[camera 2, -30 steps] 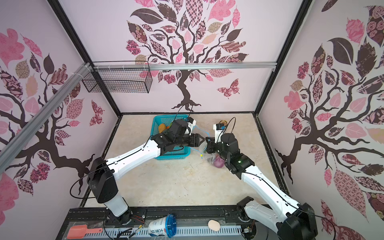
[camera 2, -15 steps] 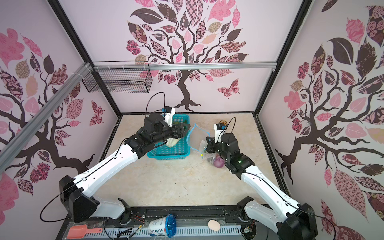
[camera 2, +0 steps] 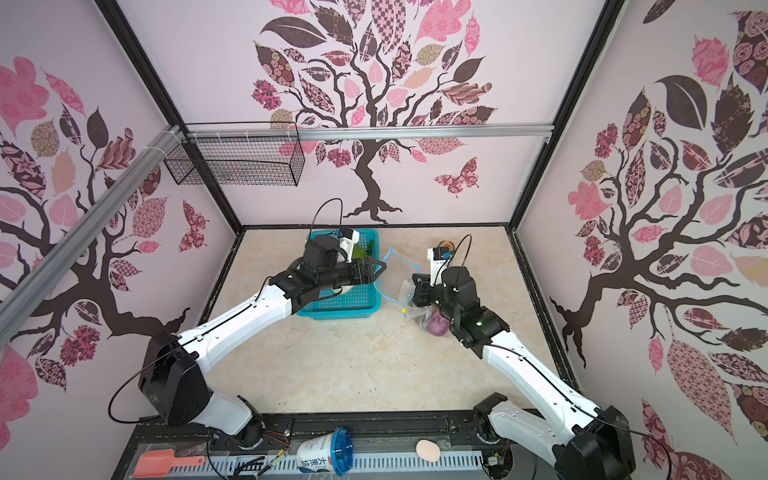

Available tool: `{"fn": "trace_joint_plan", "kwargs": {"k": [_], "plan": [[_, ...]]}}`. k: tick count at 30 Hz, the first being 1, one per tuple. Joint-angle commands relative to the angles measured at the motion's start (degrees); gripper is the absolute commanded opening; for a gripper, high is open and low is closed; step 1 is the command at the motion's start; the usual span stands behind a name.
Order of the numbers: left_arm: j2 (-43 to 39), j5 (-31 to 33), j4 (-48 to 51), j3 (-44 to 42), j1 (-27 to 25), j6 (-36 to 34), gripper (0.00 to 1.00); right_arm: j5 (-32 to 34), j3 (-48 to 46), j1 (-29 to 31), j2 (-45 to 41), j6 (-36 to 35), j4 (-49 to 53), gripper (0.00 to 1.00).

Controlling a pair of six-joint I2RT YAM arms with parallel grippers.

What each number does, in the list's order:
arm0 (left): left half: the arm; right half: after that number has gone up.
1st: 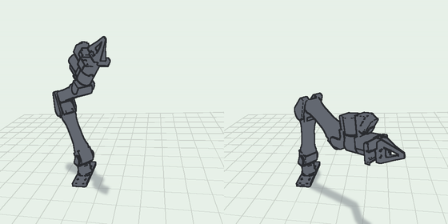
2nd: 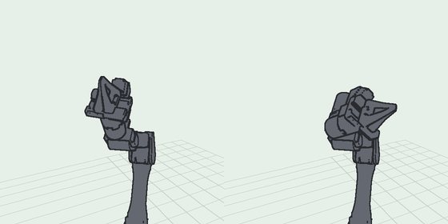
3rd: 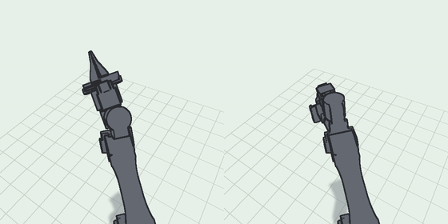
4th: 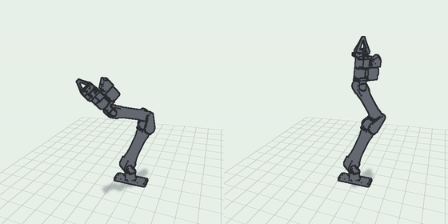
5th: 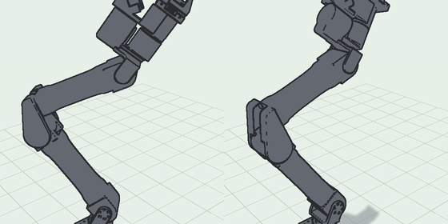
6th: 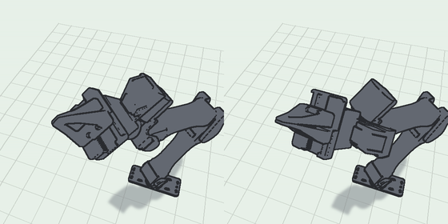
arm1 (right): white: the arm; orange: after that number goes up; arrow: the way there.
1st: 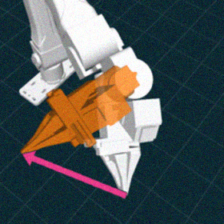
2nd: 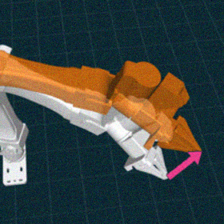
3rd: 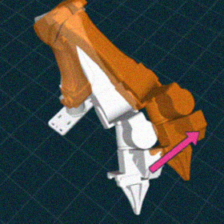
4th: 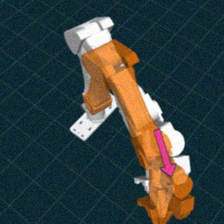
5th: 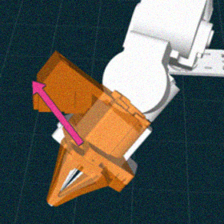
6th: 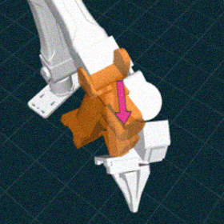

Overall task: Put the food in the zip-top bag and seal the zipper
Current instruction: 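Grasp the bag's zipper edge with the left gripper while the right holds the other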

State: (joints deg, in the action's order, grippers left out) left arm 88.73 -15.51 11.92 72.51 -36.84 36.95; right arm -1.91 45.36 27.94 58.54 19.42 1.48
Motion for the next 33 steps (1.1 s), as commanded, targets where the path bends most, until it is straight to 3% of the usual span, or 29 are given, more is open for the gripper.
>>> {"fn": "trace_joint_plan", "kwargs": {"k": [1, 5, 11, 16, 20, 33], "plan": [[2.1, -2.2, -1.3, 0.0, -0.2, 0.8, 0.71, 0.9, 1.6, -0.3, -1.2, -0.4, 0.5, 0.0], [3.9, -1.8, 1.0, 0.1, -0.2, 0.1, 0.6, 1.1, 1.6, -0.3, -1.3, -0.5, 0.5, 0.0], [3.4, -3.4, 1.2, 0.7, -0.2, -0.8, 0.0, 0.5, 2.8, -0.3, -0.1, -0.7, 1.9, 0.0], [0.0, -0.3, 1.5, 2.9, -0.2, -3.0, 0.0, -0.9, 8.7, -0.3, 3.5, -1.3, 5.6, 0.0], [-2.1, -1.4, 0.7, 5.3, -0.3, -3.3, 0.0, -1.2, 12.6, -0.3, 4.2, -2.3, 7.3, 0.0], [-1.1, -1.3, -0.1, 9.9, -0.2, -3.1, 0.0, 10.6, 13.0, -0.3, -1.5, -3.3, 11.5, 0.0]]}}
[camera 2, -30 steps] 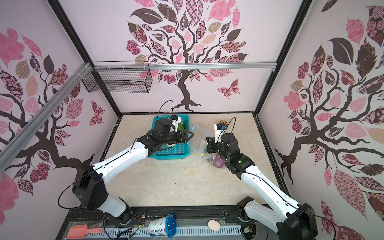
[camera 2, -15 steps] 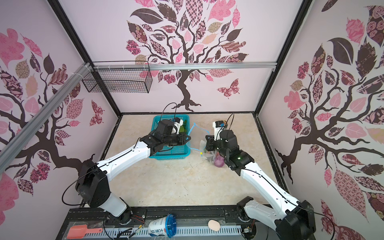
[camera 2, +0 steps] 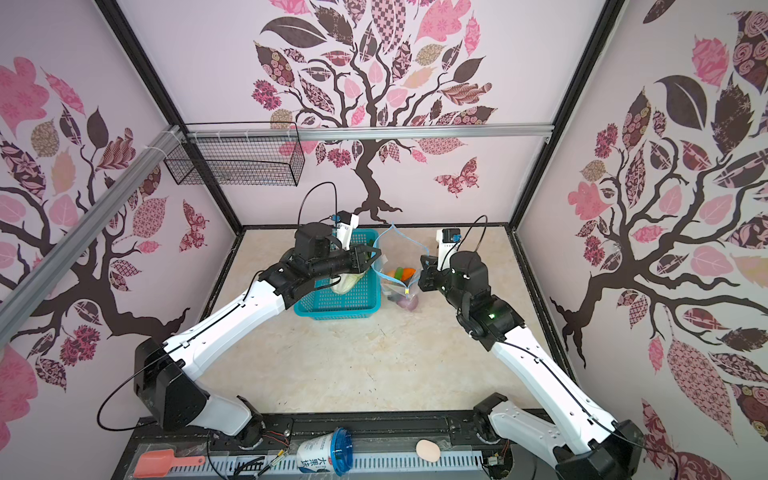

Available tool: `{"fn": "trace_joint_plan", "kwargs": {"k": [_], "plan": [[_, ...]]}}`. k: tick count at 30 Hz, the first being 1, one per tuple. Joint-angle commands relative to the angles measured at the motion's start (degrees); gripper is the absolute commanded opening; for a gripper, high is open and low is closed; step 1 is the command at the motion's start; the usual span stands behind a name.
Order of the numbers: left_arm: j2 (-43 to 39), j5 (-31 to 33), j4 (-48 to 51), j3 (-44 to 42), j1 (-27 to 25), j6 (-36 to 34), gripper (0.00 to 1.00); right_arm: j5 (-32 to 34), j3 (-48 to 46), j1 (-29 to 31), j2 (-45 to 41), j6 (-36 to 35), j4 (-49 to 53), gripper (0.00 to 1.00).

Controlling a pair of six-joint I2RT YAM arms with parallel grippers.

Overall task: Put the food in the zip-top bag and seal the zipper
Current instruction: 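Grasp the bag's zipper edge with the left gripper while the right holds the other, then release the bag edge and lower the left gripper onto the yellow potato in the basket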

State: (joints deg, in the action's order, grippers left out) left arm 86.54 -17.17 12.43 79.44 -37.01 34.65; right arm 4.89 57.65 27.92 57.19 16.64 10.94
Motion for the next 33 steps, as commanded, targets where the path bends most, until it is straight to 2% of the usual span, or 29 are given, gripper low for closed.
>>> {"fn": "trace_joint_plan", "kwargs": {"k": [1, 10, 11, 15, 18, 22, 27, 33], "plan": [[1.4, 0.4, -0.7, 3.0, 0.0, -0.9, 0.0, 4.0, 0.2, -0.2, 0.2, -0.2, 2.3, 0.0], [5.9, 2.4, 2.5, 4.1, 0.0, -2.3, 0.0, 2.2, -2.7, -0.2, 3.1, 1.3, 1.0, 0.0], [6.3, 1.8, 2.9, 4.5, 0.1, -2.2, 0.03, 2.2, -2.8, -0.3, 3.2, 1.3, 1.0, 0.0], [6.7, 0.8, 5.6, 7.4, 0.3, -3.0, 0.55, 2.0, -3.0, -0.3, 3.4, 1.5, 0.6, 0.0], [5.8, 2.9, 6.6, 8.6, 0.8, -5.1, 0.69, 1.8, -3.1, -0.3, 3.5, 1.5, 0.6, 0.0], [3.9, 6.3, 7.8, 9.2, 3.4, -7.1, 0.72, 1.5, -3.7, -0.3, 3.5, 1.7, -0.1, 0.0], [1.7, 8.4, 6.6, 7.7, 9.5, -8.3, 0.74, 1.5, -4.8, -0.3, 3.1, 1.6, -0.8, 0.0], [5.1, 13.7, 7.4, 8.2, 16.3, -11.5, 0.74, 1.2, -6.4, -0.2, 2.1, 1.6, -1.9, 0.0]]}}
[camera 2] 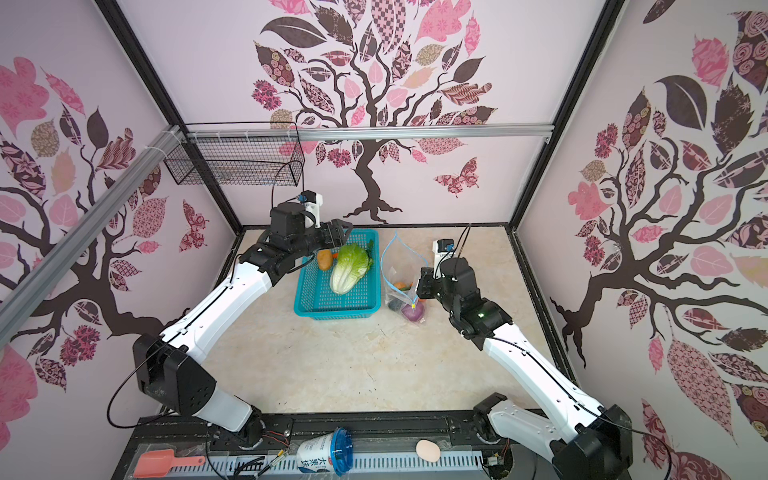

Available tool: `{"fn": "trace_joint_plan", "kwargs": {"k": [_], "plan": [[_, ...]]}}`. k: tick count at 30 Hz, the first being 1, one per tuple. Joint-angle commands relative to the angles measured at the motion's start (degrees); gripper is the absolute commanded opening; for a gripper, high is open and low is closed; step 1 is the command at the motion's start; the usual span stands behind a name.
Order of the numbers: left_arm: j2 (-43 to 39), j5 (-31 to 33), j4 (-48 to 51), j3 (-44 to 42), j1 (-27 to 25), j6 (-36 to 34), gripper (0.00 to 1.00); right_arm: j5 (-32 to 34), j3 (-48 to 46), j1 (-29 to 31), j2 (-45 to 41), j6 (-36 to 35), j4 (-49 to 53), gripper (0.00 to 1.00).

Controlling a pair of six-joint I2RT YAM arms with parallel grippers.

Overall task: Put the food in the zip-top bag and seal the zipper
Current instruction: 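Release the bag edge and lower the left gripper onto the yellow potato in the basket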

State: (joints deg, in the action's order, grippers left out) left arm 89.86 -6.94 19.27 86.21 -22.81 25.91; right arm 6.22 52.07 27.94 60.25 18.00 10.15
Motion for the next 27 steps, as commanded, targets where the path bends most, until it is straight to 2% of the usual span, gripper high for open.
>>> {"fn": "trace_joint_plan", "kwargs": {"k": [1, 14, 27], "plan": [[2.8, 4.3, 0.6, 1.5, 2.8, -3.1, 0.74, -0.1, -1.0, -0.3, -1.1, 0.3, -1.3, 0.0], [21.4, 22.7, 4.8, 9.4, 4.4, -12.4, 0.74, 0.3, -1.7, -0.3, -0.5, -0.4, -2.4, 0.0], [35.7, 26.6, 7.8, 17.4, 4.5, -12.5, 0.74, 0.4, -2.0, -0.3, -0.7, -1.0, -2.2, 0.0]]}}
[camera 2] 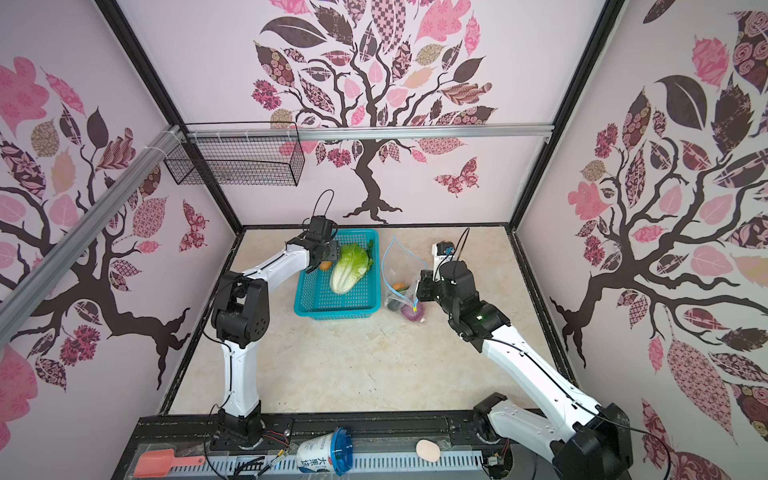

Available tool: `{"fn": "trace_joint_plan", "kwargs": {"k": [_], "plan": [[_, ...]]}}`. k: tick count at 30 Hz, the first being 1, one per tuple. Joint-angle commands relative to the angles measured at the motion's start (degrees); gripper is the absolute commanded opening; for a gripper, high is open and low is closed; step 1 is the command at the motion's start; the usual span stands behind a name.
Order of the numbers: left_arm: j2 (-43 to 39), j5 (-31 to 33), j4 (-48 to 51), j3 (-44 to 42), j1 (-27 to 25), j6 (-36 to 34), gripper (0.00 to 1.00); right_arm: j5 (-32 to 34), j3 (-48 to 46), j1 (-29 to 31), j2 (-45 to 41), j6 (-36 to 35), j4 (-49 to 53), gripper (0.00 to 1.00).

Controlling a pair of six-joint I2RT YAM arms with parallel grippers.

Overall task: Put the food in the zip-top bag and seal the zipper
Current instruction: 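Release the bag edge and lower the left gripper onto the yellow potato in the basket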

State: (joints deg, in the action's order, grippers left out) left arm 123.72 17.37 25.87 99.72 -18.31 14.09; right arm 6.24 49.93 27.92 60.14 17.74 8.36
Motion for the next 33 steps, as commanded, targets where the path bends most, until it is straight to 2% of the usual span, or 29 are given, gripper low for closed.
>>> {"fn": "trace_joint_plan", "kwargs": {"k": [1, 8, 22, 25, 29, 31, 33], "plan": [[2.7, 2.5, 1.3, 4.4, 0.0, -0.7, 0.74, 0.3, 0.1, -0.3, -0.8, -0.8, -0.5, 0.0], [7.6, 2.8, 3.0, 7.3, 0.2, -0.4, 0.74, 0.3, 0.0, -0.3, -1.2, -0.9, -0.4, 0.0], [10.5, 0.2, 3.5, 7.7, 1.0, 0.0, 0.7, 0.4, 0.2, -0.3, -0.7, -1.2, -0.2, 0.0], [10.5, -0.5, 3.6, 7.7, 1.1, -0.3, 0.63, 0.4, 0.3, -0.3, -0.7, -1.1, -0.1, 0.0], [9.5, -1.8, 2.9, 7.0, 1.1, -0.3, 0.45, 0.5, 0.3, -0.3, -1.0, -1.2, 0.0, 0.0], [8.5, -2.3, 2.2, 6.1, 1.1, -0.2, 0.4, 0.5, 0.3, -0.3, -0.9, -1.1, 0.0, 0.0], [7.0, -2.4, 1.7, 5.1, 1.1, 0.0, 0.39, 0.4, 0.4, -0.3, -0.8, -1.0, 0.1, 0.0]]}}
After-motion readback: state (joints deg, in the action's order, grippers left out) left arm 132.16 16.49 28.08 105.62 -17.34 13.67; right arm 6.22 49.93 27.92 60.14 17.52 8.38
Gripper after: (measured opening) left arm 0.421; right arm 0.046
